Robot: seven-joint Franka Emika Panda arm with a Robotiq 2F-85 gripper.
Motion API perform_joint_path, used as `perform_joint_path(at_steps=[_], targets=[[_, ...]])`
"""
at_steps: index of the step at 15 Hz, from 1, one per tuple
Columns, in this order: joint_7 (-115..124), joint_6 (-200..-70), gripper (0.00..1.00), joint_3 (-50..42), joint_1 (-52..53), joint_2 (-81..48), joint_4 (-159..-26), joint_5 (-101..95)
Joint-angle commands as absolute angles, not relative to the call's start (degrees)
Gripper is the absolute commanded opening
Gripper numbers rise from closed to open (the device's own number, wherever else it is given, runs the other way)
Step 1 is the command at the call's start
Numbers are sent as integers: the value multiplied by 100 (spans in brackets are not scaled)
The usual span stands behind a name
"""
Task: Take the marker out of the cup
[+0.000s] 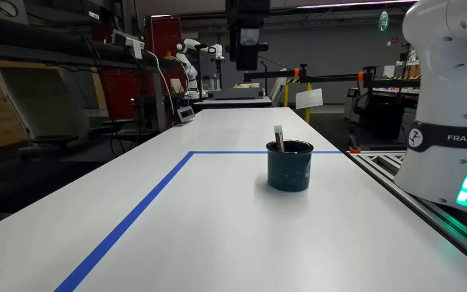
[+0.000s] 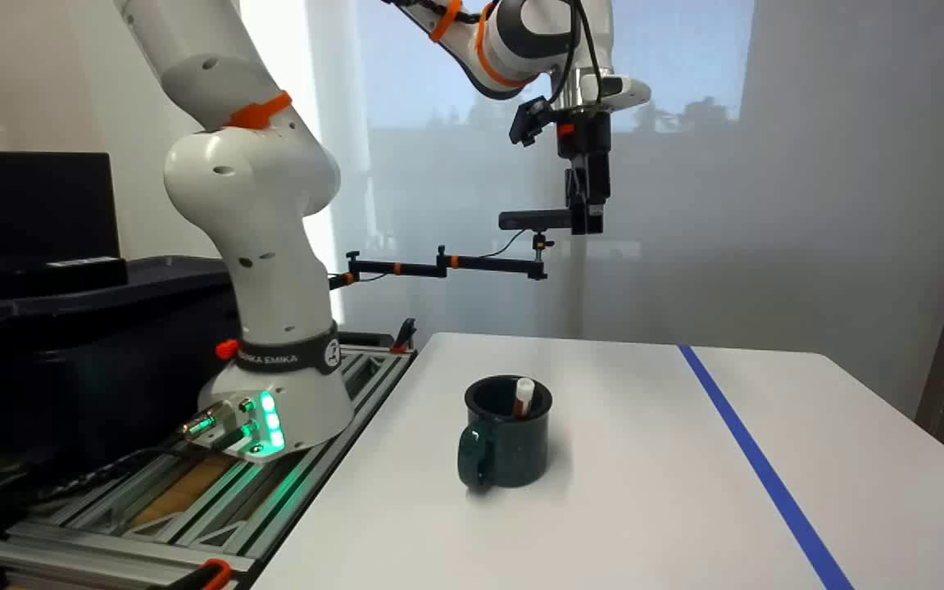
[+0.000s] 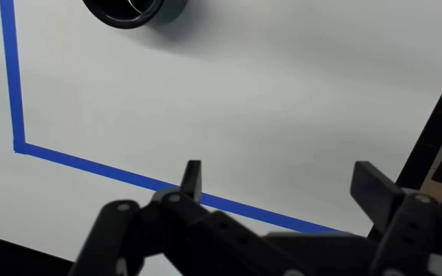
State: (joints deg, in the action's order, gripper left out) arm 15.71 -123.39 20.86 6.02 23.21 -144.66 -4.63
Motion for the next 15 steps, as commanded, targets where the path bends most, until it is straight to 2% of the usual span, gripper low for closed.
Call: perform_joint_path(at_steps=[1,8,15], targets=[[1633,-12323,100,1926,770,2291,-14456,-542],[1836,-12417,100,1913,731,2382,-14577,-508],[2702,-12252,100,1560,705,3003,-15396,86]])
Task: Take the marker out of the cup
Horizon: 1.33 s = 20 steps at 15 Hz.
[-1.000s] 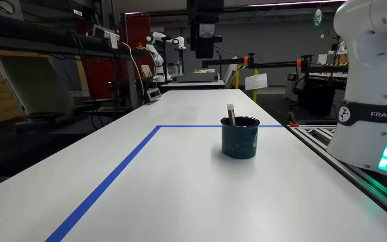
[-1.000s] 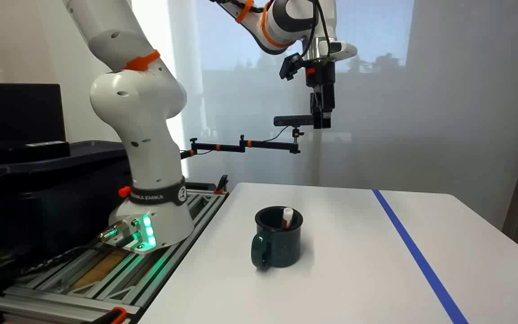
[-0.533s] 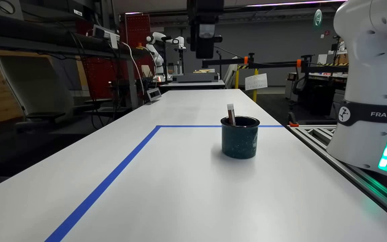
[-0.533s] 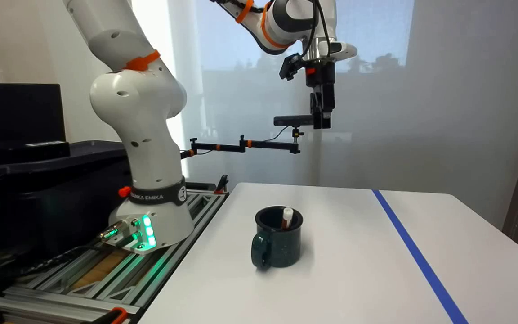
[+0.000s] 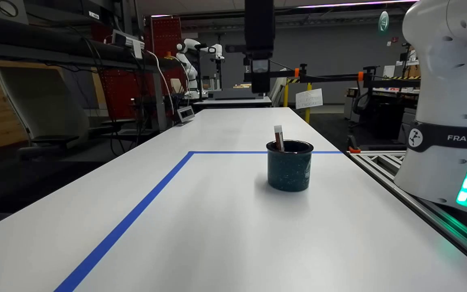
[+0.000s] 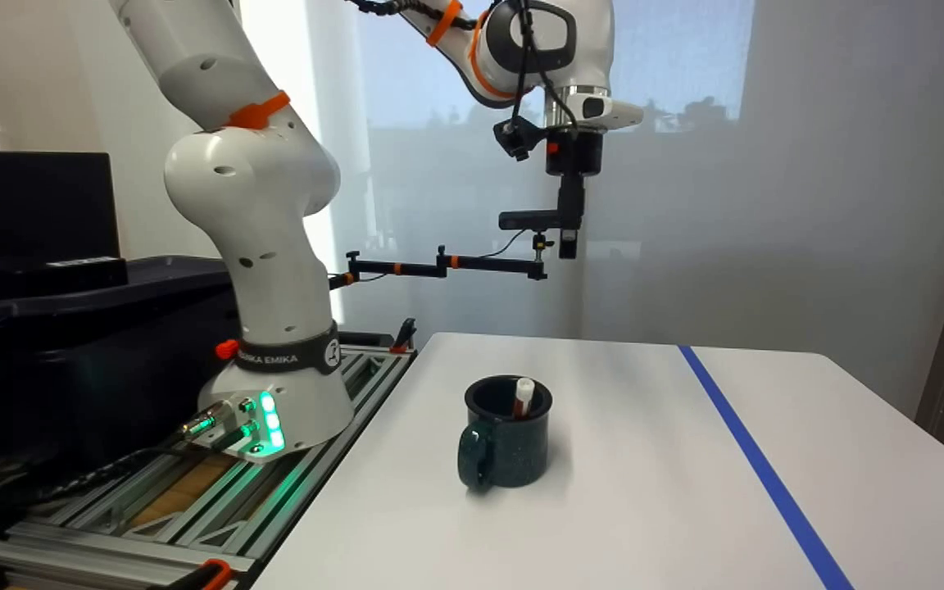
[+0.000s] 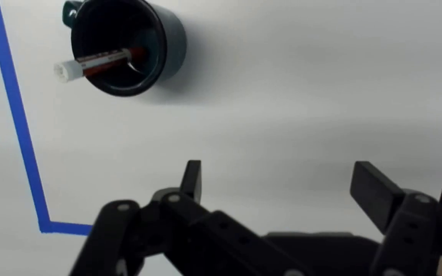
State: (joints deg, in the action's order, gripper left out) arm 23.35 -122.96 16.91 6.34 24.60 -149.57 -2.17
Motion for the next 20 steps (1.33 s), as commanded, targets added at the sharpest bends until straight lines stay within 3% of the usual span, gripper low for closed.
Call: perform_joint_path(at_steps=[1,6,20], targets=[[2878,-12291,100,1528,680,3138,-15522,193],[3739,-12552,100,1524,544,3750,-16078,559],[6013,-12858,100,1592,-555,3261,-15723,-208]])
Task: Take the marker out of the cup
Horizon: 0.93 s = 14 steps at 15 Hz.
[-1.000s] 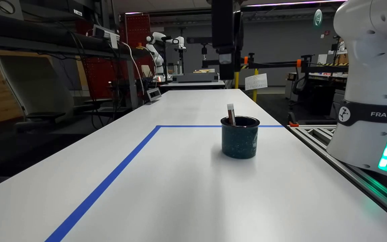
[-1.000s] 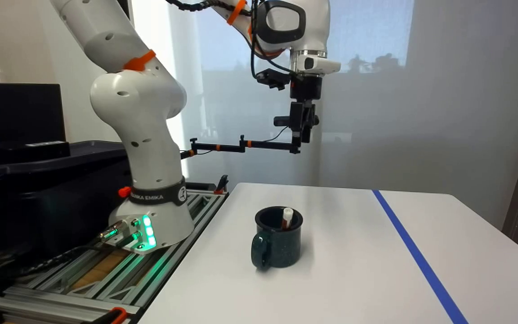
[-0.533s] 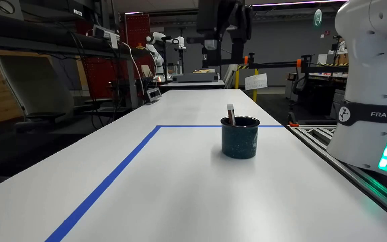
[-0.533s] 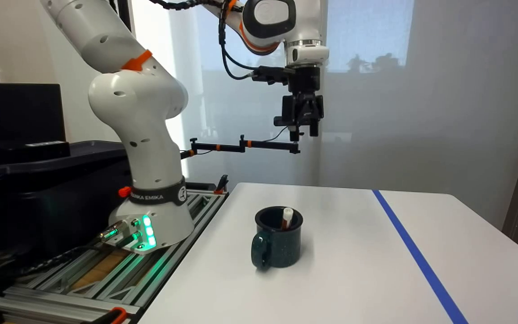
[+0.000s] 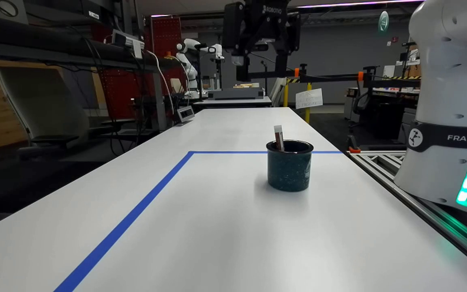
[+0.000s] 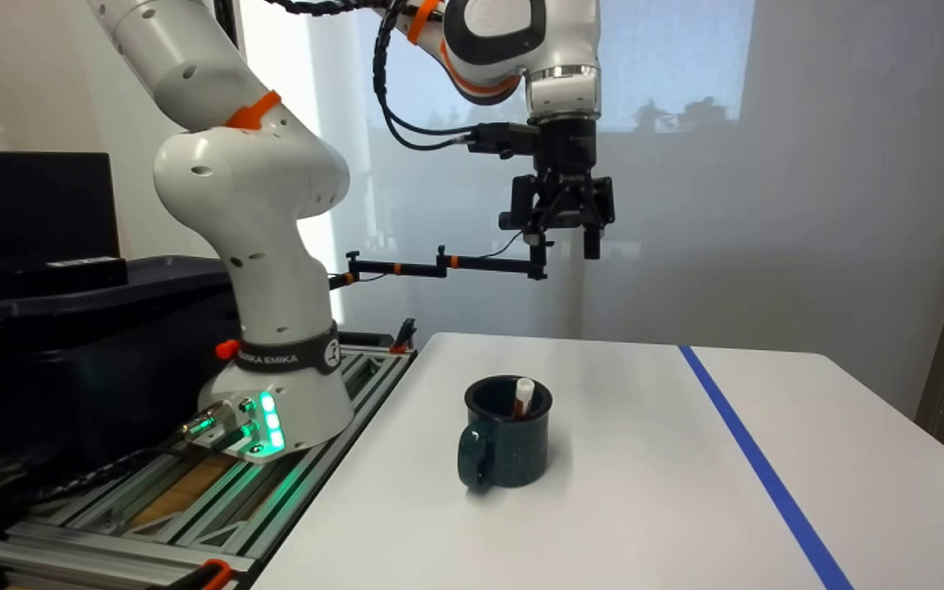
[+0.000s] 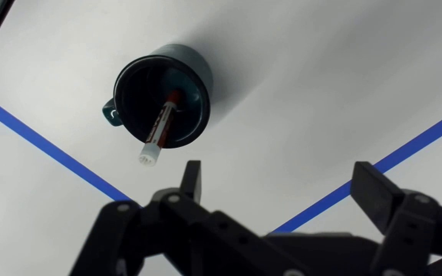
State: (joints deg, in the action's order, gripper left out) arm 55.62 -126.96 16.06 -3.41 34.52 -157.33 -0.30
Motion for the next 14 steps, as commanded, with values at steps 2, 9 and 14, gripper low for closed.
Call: perform_joint_path(at_steps=[2,9,14], targets=[[6268,-12979,100,1537,-672,3062,-15736,-249],[7056,-13288,100,1257,-855,2243,-15758,-254],[7725,-13195,100,1210,-1020,2009,-15767,-1086]])
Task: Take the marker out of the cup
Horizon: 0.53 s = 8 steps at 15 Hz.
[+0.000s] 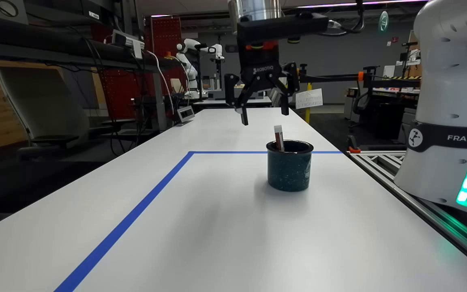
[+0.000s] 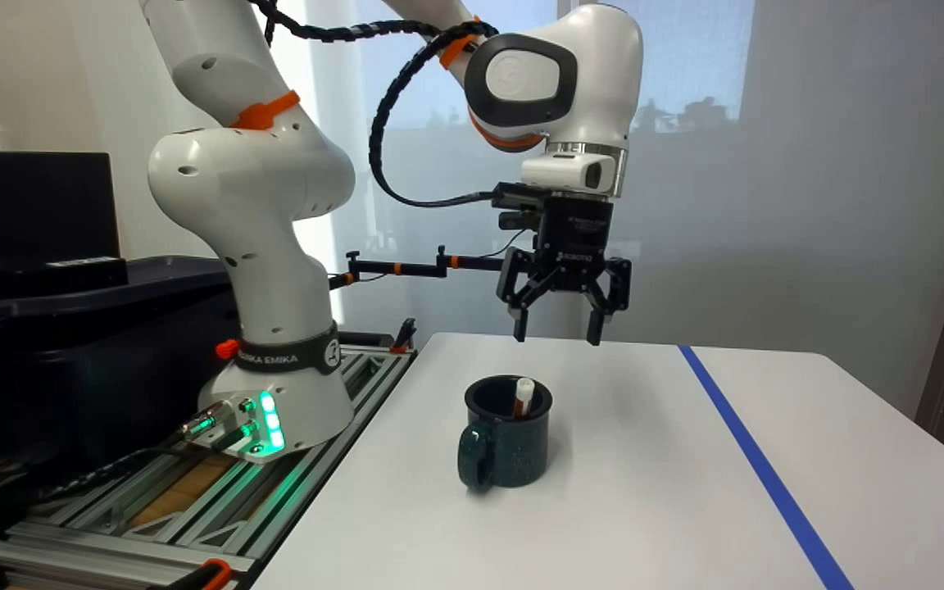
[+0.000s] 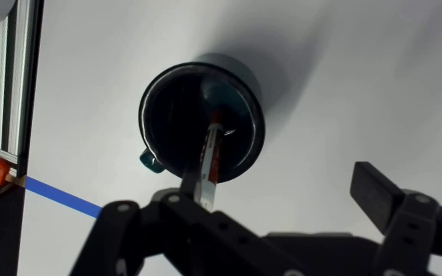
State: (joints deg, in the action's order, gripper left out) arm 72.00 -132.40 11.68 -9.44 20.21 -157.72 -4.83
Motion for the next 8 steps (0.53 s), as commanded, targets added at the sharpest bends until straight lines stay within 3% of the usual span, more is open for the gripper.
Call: perform_joint_path(at_steps=[1,8], targets=[[7394,-13223,100,997,-820,1966,-15766,-759],[7597,-13052,100,986,-761,1927,-15689,-919]])
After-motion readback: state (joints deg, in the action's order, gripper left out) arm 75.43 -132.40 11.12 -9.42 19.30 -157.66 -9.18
